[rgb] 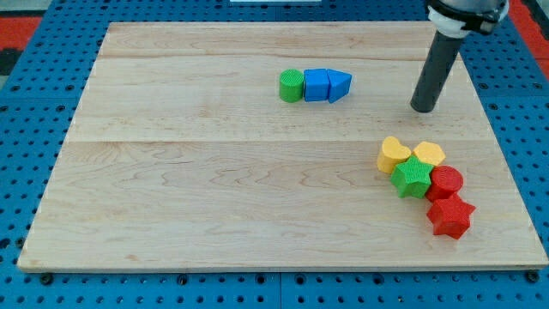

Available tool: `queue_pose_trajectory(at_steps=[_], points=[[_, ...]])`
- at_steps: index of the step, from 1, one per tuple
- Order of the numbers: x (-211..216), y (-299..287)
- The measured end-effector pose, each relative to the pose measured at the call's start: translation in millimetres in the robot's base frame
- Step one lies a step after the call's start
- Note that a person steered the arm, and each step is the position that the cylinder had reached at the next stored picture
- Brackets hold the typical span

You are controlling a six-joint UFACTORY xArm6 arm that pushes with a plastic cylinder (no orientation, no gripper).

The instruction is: Push the green star up towards the top center

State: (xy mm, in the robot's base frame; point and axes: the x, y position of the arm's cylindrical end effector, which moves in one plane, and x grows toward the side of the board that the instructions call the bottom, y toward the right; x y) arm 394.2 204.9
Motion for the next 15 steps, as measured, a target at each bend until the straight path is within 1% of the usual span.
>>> queue_pose_trajectory(at_steps=[4,6,7,8,9,10,13,14,15], points=[[0,3],[11,33],[59,92],[95,117],[116,76],[120,19],[106,-91],[114,-141],[148,-145]])
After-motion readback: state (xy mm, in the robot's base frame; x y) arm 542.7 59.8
